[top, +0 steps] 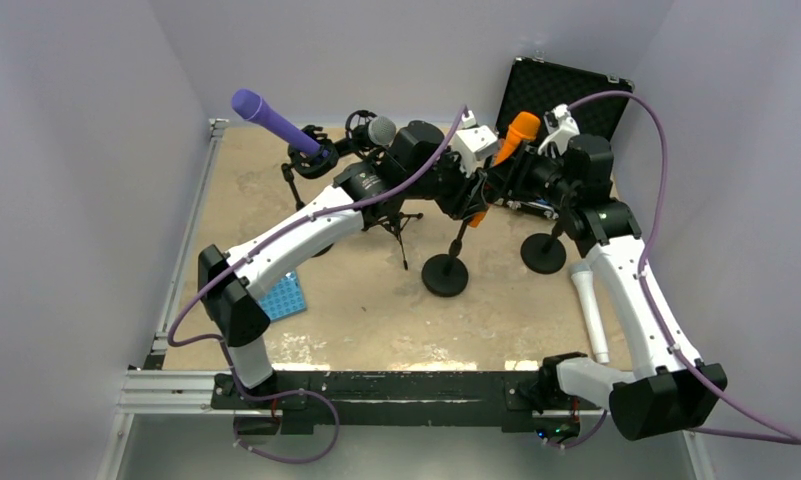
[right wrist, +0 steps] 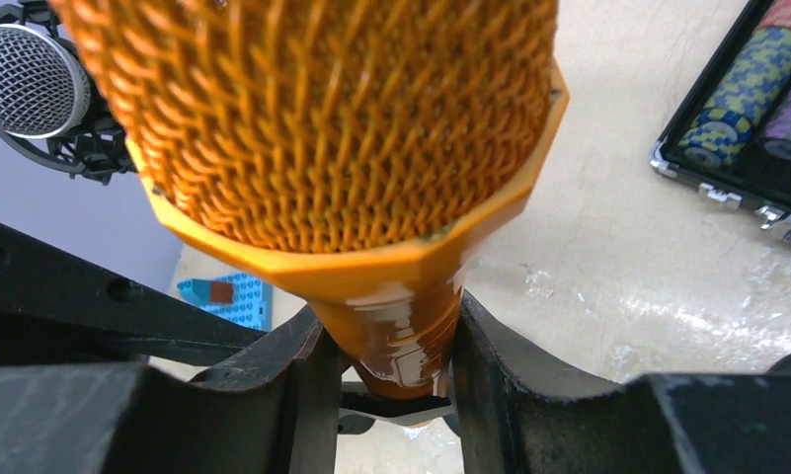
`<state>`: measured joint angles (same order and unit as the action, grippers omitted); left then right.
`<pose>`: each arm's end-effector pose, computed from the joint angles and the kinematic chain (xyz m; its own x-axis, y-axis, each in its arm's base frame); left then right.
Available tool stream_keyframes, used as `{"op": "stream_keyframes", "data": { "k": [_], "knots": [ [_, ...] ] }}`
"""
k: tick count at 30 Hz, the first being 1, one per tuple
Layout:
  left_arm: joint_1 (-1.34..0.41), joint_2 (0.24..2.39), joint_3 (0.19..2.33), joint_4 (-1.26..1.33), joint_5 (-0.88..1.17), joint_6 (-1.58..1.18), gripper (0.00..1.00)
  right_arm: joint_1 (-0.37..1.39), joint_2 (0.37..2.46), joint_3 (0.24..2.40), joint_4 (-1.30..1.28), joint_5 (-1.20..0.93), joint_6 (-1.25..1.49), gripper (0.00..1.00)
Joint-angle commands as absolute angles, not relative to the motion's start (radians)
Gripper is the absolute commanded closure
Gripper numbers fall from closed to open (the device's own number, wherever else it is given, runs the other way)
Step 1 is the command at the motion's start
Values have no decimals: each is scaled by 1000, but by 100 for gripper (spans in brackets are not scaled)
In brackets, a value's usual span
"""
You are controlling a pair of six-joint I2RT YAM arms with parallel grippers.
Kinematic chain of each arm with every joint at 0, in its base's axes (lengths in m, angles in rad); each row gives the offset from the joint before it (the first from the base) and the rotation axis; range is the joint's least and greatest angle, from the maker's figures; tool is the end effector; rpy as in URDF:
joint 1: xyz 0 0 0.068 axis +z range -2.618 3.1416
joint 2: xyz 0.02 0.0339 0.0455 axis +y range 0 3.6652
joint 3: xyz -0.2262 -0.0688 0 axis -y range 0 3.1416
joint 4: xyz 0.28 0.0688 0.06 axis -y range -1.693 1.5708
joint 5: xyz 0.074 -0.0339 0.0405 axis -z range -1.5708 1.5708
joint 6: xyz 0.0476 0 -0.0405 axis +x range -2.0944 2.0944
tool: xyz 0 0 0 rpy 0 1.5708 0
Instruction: Remove the microphone from the stand
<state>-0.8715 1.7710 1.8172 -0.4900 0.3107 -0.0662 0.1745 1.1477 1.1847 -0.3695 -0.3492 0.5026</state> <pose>0.2783 -0.3535 0.3568 -0.3357 0.3013 -0.8925 0.8861 0.4224 -0.1907 0.3093 0.0711 0.3513 -0.5137 0.3690 -0.7745 -0.2672 0.7890 0.5532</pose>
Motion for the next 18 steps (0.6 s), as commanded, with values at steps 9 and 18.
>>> {"op": "stream_keyframes", "data": {
  "k": [9,18],
  "knots": [
    [-866,1712,1777,-577,377,-26,100,117,1123,1312,-279,-331,438,100],
    [-865,1649,1779,-719,528,144,100,172,1063,1178,-321,-508,433,100]
  ]
}}
